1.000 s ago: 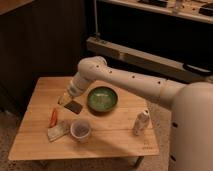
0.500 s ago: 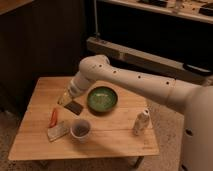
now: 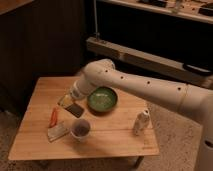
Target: Place the eraser in the ceramic cup
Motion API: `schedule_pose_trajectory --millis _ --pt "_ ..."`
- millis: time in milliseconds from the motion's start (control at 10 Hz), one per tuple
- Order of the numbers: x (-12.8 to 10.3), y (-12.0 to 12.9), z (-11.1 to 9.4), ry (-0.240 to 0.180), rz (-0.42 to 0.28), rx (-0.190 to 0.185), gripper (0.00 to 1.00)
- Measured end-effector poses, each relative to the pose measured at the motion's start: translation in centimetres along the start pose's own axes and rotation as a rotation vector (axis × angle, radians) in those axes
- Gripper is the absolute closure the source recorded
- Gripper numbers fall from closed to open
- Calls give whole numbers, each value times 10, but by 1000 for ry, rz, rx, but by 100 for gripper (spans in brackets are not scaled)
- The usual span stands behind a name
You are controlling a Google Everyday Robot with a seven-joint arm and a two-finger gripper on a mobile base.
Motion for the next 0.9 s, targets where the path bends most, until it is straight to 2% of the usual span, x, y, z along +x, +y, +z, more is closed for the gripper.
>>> schedule_pose_trajectory --millis 200,400,500,600,700,800,900 --pt "-4 -4 -5 30 6 0 97" --pt "-16 -7 -18 96 33 -9 97" --pt "-19 -8 -20 114 41 -8 97" --pt "-23 -10 -22 138 45 1 97" --pt "-25 -13 -25 164 35 14 91" --pt "-26 -13 -27 172 32 12 90" --pt "-26 -11 -24 157 29 9 93"
